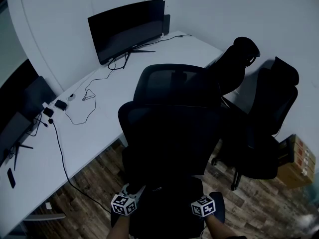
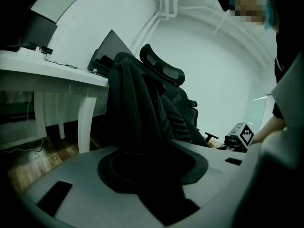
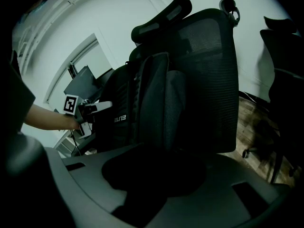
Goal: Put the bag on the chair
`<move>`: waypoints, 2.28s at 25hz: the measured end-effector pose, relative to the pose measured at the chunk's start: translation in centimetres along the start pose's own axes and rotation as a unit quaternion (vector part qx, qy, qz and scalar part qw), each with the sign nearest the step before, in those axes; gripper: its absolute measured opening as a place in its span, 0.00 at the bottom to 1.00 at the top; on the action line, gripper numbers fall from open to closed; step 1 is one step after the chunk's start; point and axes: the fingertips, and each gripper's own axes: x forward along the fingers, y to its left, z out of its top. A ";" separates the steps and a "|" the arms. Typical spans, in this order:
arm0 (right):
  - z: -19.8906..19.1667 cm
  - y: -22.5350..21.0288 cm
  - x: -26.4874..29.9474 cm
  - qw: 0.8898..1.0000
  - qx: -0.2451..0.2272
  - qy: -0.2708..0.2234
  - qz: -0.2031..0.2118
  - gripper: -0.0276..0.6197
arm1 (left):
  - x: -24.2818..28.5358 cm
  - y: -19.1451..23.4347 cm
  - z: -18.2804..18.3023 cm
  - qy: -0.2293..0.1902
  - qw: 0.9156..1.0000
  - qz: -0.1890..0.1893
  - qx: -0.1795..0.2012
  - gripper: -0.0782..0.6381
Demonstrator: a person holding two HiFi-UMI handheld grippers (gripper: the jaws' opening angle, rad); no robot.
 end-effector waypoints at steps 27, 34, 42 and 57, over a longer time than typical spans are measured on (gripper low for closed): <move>-0.3 -5.0 -3.2 0.993 0.068 -0.018 -0.095 0.40 | -0.8 0.2 -1.3 0.046 0.996 0.059 -0.050 0.65; 0.8 -3.3 -5.5 0.991 0.072 -0.054 -0.101 0.40 | -3.4 -0.4 -0.2 0.029 0.994 0.092 -0.042 0.65; 1.2 1.0 -9.1 0.987 0.062 -0.102 -0.111 0.24 | -8.1 -2.5 1.2 0.008 0.995 0.098 -0.009 0.58; -2.8 13.0 -17.3 0.974 0.064 -0.170 -0.135 0.14 | -21.0 -11.0 2.1 -0.049 0.997 0.053 0.041 0.16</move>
